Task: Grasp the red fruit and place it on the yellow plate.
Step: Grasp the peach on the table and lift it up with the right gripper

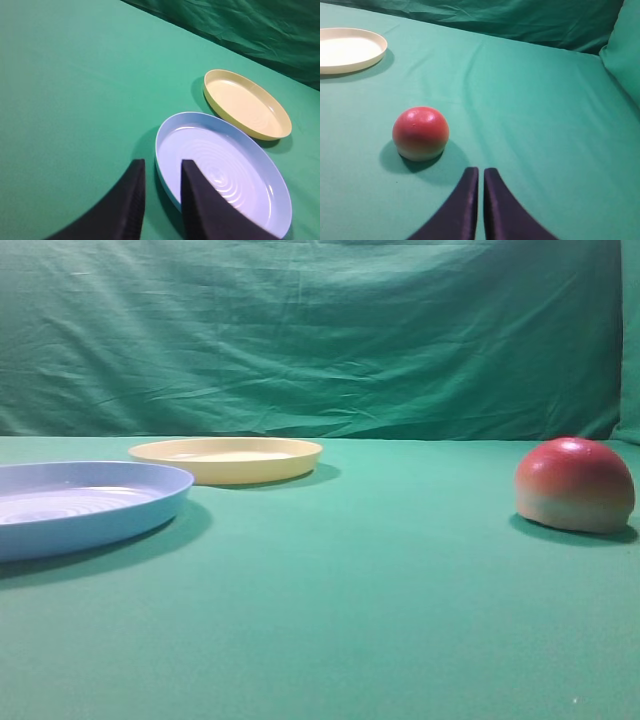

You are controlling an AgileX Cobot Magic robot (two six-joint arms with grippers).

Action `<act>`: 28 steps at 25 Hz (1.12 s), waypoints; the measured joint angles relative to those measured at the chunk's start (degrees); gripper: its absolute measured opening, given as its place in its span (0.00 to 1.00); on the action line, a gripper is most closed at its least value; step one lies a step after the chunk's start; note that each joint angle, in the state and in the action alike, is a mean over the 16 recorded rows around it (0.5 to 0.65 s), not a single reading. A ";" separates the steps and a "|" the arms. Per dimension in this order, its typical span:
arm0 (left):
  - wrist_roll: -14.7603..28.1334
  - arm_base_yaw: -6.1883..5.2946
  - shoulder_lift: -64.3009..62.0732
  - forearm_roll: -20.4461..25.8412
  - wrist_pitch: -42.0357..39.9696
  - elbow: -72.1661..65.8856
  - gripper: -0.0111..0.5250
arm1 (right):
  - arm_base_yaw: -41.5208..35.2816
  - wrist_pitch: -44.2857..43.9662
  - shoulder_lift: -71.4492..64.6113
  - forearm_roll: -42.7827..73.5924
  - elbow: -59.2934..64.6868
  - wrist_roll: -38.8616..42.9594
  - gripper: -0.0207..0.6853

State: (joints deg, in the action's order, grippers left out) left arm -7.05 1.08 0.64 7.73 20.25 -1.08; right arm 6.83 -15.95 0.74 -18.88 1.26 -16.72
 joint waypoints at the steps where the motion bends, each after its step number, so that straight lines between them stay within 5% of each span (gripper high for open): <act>1: 0.00 0.00 0.00 0.00 0.00 0.00 0.31 | 0.00 0.46 0.00 -1.12 -0.32 0.08 0.03; 12: 0.00 0.00 0.00 0.00 0.00 0.00 0.31 | 0.00 -4.81 -8.82 -10.93 -11.30 -3.64 0.03; 28: 0.00 0.00 0.00 0.00 0.00 0.00 0.31 | 1.14 -22.24 -50.38 -10.59 -33.93 -12.48 0.03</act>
State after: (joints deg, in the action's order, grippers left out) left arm -7.05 1.08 0.64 7.73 20.25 -1.08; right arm 7.96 -38.19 -49.64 -29.47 -32.67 -29.20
